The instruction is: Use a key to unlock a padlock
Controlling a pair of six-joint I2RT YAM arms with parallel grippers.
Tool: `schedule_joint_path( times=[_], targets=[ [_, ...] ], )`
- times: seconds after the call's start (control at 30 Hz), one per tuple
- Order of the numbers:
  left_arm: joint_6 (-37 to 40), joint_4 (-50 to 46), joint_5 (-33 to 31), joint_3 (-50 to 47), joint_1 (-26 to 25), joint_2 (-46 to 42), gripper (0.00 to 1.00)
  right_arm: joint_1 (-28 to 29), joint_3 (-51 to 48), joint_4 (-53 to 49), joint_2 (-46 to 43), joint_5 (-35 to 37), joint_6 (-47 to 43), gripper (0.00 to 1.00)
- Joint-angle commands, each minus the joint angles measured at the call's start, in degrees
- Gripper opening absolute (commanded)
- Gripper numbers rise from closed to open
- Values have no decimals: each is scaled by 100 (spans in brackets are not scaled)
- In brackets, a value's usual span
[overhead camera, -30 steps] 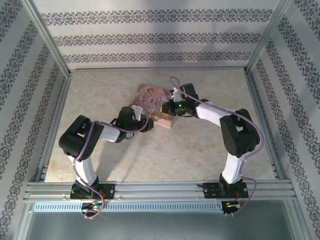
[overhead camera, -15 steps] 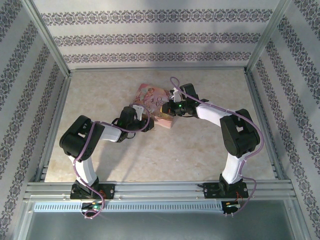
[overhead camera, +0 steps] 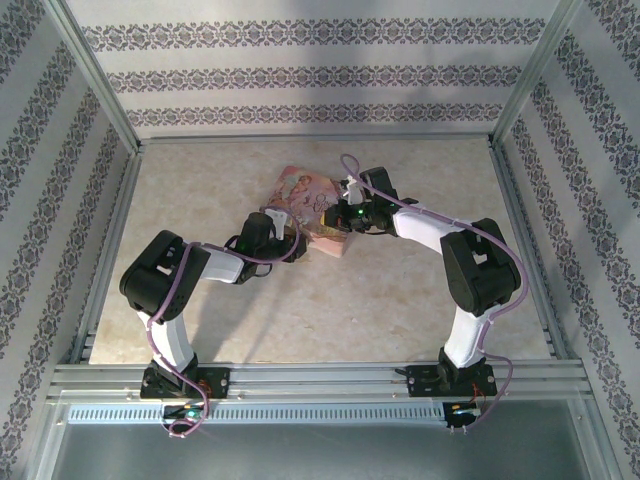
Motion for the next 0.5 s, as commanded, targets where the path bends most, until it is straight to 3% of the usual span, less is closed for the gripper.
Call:
schedule_joint_path(
  times=[0.0,0.2,0.47],
  targets=[
    [-187,-8,22,129,-186,-268,25,98,-160,-244,-215,108,-49,0],
    [-683,-294,190,3,-226,-702,24,60,-289,-261,-1007,204,-302,0],
    [-1003,-1485,691,299,-292,-1207,24,255,-1684,-177,-2452,572,-1354,0]
  ],
)
